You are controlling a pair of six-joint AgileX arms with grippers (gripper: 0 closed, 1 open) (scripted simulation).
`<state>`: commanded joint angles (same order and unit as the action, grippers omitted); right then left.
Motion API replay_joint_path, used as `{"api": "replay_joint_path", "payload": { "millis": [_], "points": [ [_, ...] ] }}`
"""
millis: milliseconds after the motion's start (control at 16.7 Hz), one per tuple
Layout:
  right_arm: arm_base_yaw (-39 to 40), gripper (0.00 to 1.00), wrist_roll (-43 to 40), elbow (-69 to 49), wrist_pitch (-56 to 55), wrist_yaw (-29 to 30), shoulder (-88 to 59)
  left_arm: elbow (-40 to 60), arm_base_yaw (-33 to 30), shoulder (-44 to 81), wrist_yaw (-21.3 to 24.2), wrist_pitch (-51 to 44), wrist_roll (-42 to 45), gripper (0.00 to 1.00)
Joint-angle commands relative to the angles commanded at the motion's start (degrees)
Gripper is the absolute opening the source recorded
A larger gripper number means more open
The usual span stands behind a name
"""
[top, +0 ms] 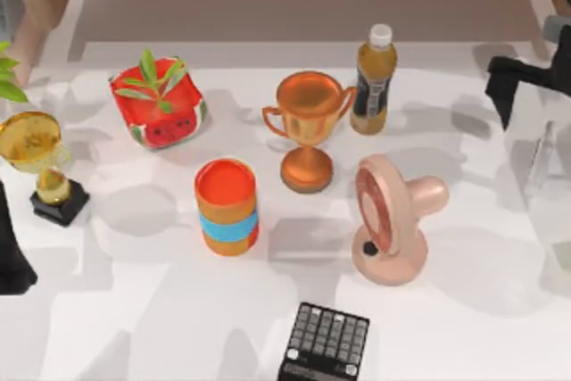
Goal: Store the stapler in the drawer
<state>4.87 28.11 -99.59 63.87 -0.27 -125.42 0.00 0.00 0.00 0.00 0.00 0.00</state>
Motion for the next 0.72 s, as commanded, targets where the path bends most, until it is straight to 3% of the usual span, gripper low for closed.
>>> {"api": "replay_joint_path", "payload": {
  "millis": [300,600,720],
  "points": [
    [-0.1,1.00,0.1,5.5,-7.6,0.1,-2.3,0.0,0.0,0.0,0.0,0.0,0.0,1.00],
    [-0.8,1.00,-0.5,6.0,-8.6,0.3,-2.7,0.0,0.0,0.0,0.0,0.0,0.0,1.00],
    [-0.8,0.85,-0.5,6.0,-8.6,0.3,-2.7,0.0,0.0,0.0,0.0,0.0,0.0,1.00]
  ]
}}
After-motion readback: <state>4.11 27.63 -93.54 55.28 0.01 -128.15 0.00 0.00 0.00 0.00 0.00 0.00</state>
